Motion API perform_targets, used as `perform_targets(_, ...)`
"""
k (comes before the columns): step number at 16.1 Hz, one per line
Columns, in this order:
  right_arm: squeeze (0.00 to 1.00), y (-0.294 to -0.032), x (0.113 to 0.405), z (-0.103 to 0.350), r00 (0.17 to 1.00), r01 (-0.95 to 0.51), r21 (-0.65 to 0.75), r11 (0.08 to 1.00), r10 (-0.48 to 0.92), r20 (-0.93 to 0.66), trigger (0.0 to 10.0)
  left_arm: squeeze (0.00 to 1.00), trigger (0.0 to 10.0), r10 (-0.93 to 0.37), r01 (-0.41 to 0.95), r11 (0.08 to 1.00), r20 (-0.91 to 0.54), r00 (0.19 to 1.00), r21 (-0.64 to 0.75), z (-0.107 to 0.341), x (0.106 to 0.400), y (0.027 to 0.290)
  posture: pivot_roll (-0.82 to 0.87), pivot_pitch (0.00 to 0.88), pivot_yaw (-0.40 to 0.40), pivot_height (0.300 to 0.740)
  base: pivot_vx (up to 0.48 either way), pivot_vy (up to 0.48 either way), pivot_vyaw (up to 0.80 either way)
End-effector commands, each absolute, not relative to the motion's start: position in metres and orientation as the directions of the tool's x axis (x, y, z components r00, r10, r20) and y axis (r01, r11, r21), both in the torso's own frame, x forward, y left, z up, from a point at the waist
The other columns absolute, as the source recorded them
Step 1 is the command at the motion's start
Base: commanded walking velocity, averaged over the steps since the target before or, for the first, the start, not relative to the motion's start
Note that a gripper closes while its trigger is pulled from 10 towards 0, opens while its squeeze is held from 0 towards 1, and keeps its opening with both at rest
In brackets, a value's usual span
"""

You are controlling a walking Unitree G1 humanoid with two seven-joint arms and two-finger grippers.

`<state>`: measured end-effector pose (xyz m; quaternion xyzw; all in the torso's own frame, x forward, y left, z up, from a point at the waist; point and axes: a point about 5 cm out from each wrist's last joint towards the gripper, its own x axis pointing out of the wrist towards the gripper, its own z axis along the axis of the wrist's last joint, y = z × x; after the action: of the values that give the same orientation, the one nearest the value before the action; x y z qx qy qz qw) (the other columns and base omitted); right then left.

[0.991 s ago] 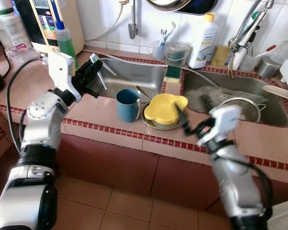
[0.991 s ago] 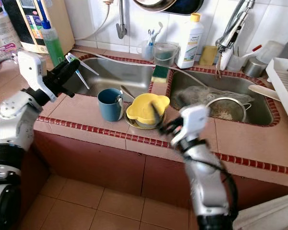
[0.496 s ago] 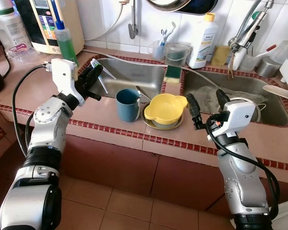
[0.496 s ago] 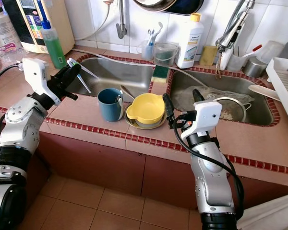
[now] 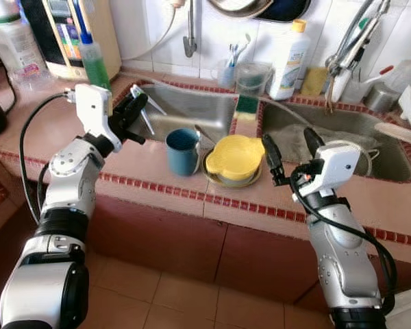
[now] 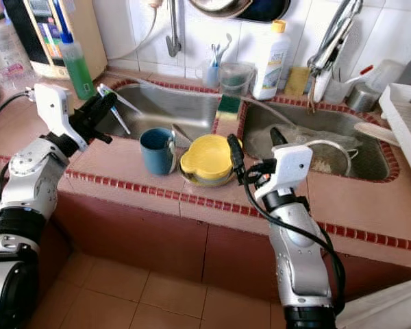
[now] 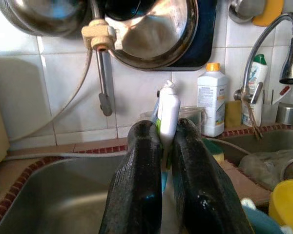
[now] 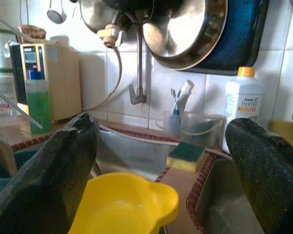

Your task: Kitchen organization

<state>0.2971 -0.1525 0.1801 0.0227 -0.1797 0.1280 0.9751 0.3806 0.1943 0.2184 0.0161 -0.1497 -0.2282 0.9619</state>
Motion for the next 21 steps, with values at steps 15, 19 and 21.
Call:
perform_targets(15, 0.00, -0.1525, 0.2931, 0.1843, 0.895, -0.275, -0.007, 0.961, 0.258, 0.363, 10.0, 0.00, 10.0, -0.452, 0.436, 0.892, 0.307, 0.838, 0.122, 0.2281, 0.3834, 0.1933, -0.18, 0.007, 0.014, 0.740, 0.283, 0.000, 0.00)
perform_targets(19, 0.00, -0.1524, 0.2928, 0.1847, 0.896, -0.276, -0.006, 0.961, 0.260, 0.361, 10.0, 0.00, 10.0, -0.452, 0.437, 0.891, 0.304, 0.838, 0.120, 0.2278, 0.3839, 0.1934, -0.19, 0.012, 0.012, 0.740, 0.285, 0.000, 0.00)
perform_targets(21, 0.00, -0.1526, 0.2928, 0.1848, 0.896, -0.277, -0.006, 0.961, 0.261, 0.359, 10.0, 0.00, 10.0, -0.453, 0.438, 0.891, 0.304, 0.838, 0.119, 0.2277, 0.3841, 0.1931, -0.19, 0.013, 0.012, 0.740, 0.285, 0.000, 0.00)
